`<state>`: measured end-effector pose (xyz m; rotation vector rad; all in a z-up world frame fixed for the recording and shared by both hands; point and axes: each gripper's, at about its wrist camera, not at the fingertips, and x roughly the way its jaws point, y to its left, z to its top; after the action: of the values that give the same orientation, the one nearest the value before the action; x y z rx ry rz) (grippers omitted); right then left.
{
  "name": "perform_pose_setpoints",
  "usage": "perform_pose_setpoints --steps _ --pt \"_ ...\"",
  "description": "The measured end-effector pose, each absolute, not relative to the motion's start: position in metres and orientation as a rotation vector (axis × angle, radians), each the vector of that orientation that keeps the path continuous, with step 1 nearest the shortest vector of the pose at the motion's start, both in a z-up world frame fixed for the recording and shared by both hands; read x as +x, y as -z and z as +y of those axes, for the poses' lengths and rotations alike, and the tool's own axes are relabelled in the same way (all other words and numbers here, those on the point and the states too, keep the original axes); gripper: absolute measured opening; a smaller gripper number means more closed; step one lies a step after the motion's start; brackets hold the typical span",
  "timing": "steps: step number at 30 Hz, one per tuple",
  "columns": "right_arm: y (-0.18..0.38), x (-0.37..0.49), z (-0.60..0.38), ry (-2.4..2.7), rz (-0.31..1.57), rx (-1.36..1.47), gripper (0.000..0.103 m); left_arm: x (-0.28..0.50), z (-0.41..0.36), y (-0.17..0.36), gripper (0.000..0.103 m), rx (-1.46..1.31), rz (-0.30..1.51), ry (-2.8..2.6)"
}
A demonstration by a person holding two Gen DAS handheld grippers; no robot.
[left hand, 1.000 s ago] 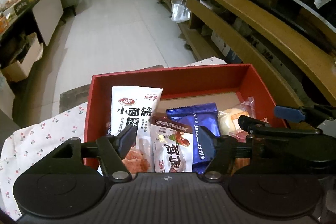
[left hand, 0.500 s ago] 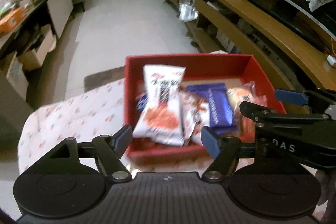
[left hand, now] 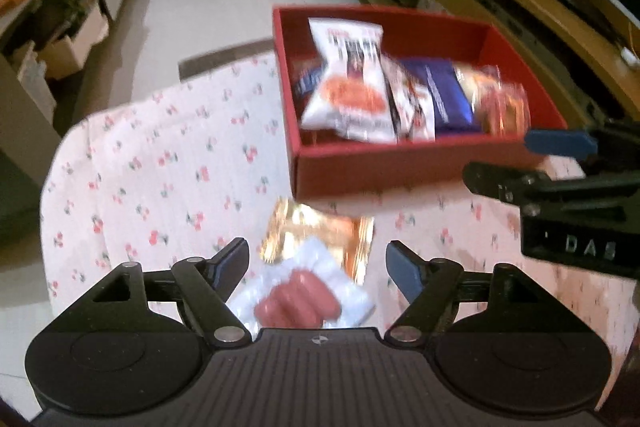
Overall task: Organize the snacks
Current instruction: 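Move both tools back over the sausage pack and gold-wrapped cake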
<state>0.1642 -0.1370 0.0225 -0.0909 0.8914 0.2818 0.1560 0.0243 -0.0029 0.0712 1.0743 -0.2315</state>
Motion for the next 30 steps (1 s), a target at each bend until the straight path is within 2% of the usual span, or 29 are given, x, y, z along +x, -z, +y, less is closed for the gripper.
perform_pose_setpoints --steps 10,22,25,27,28,30 --pt "-0.013 0.163 -0.127 -0.327 0.935 -0.105 0.072 0.157 0.024 0.029 0.085 0.145 1.150 0.316" --pt "-0.002 0.167 -0.128 -0.352 0.991 -0.099 0.073 0.160 0.023 0.057 0.095 0.296 1.204 0.415" --pt "0.000 0.168 -0.126 -0.355 0.996 -0.100 0.073 0.147 0.023 0.057 0.092 0.294 1.203 0.420" --pt "0.001 0.169 -0.124 -0.361 1.004 -0.092 0.073 0.137 0.020 0.056 0.086 0.325 1.190 0.400" --pt "0.002 0.171 -0.123 -0.366 1.008 -0.090 0.073 0.132 0.020 0.054 0.078 0.312 1.190 0.395" --pt "0.002 0.174 -0.118 -0.385 1.007 -0.099 0.073 0.126 0.023 0.051 0.075 0.276 1.192 0.376"
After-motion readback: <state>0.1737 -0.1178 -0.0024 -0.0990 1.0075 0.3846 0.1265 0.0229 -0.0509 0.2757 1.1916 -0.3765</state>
